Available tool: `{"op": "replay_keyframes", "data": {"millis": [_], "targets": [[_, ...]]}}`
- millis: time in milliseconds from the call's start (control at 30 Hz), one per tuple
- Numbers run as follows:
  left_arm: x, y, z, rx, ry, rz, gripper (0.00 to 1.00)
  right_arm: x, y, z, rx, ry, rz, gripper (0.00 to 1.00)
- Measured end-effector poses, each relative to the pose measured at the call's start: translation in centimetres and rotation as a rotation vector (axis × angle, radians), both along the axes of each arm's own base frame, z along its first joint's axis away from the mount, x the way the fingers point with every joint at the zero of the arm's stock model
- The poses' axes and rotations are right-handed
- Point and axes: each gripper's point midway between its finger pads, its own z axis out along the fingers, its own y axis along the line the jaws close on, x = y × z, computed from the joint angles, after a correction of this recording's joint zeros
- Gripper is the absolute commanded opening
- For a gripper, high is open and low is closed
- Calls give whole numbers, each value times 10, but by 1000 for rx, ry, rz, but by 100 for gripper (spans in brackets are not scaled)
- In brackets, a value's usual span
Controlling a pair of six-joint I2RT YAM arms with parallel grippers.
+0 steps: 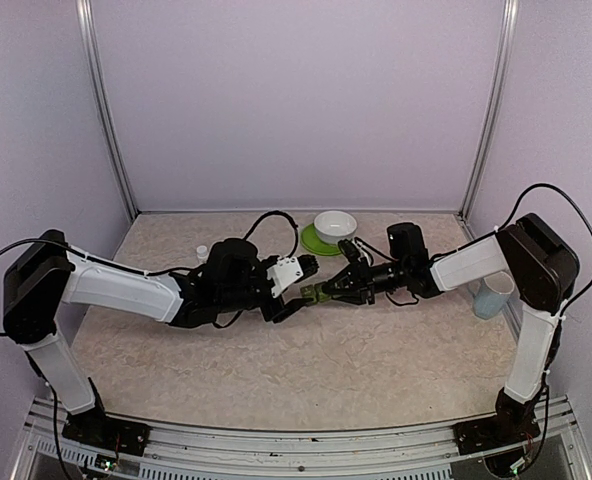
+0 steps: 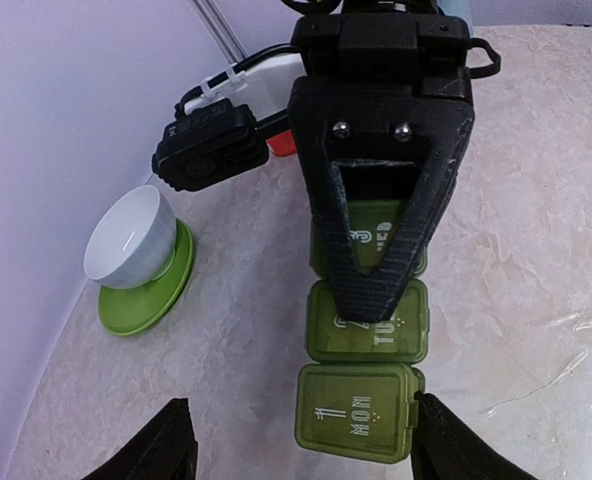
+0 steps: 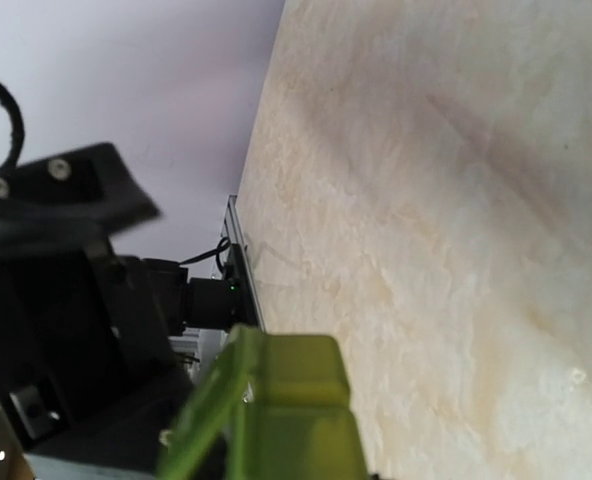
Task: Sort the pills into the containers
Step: Open the lid of the pill container in the compartment.
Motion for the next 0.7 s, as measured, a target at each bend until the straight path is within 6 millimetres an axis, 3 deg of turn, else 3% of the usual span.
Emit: {"op": "replay_keyframes", "data": {"millis": [367, 700], "targets": [[18, 8, 22, -77, -25, 68, 71, -1, -1, -2, -6, 3, 2, 22], [48, 24, 30, -111, -42, 214, 71, -1, -1, -3, -7, 3, 3, 22]]}}
